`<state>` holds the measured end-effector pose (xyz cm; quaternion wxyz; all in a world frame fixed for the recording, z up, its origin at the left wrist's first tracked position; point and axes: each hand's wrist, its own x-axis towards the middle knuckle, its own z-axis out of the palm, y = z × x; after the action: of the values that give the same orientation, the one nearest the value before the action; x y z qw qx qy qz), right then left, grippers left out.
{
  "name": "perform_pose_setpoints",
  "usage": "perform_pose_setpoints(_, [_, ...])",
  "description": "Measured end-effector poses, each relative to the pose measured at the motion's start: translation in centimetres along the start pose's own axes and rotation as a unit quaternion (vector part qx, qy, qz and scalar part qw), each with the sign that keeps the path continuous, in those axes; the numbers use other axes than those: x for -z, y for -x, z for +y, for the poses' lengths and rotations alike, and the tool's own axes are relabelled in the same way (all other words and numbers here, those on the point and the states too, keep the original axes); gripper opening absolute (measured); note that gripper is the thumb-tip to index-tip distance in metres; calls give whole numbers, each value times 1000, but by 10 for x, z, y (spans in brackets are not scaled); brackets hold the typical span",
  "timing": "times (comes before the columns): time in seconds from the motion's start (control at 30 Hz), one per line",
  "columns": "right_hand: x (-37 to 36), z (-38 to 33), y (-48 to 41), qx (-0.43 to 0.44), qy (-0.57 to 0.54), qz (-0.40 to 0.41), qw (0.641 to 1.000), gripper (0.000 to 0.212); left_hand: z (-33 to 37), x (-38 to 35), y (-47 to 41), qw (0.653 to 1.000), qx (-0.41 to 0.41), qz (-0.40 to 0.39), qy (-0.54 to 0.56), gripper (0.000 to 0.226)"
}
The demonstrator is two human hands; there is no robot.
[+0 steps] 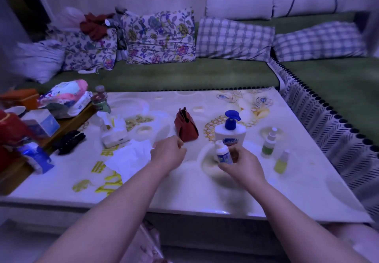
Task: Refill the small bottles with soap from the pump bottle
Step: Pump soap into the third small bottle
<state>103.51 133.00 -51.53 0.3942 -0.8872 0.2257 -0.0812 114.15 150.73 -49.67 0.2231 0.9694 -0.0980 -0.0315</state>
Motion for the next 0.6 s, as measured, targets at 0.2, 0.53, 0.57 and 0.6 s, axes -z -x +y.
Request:
perform_pose_setpoints(0.2, [38, 0, 1, -13, -10, 48, 999, 29, 64, 28, 0, 992, -114, 27, 38, 24])
perform_pose_setpoints(0.53, [55, -3, -16, -43, -41, 76, 995, 31, 121, 31, -13, 957, -283, 22, -69, 55])
perform_pose_setpoints(0.57, [55, -3, -16, -47, -41, 77, 995, 31, 120, 28, -13, 955, -286, 19, -71, 56])
perform_pose_setpoints(0.6, [54, -1, -17, -51, -40, 76, 995, 31, 119, 26, -14, 955, -289, 18, -70, 56])
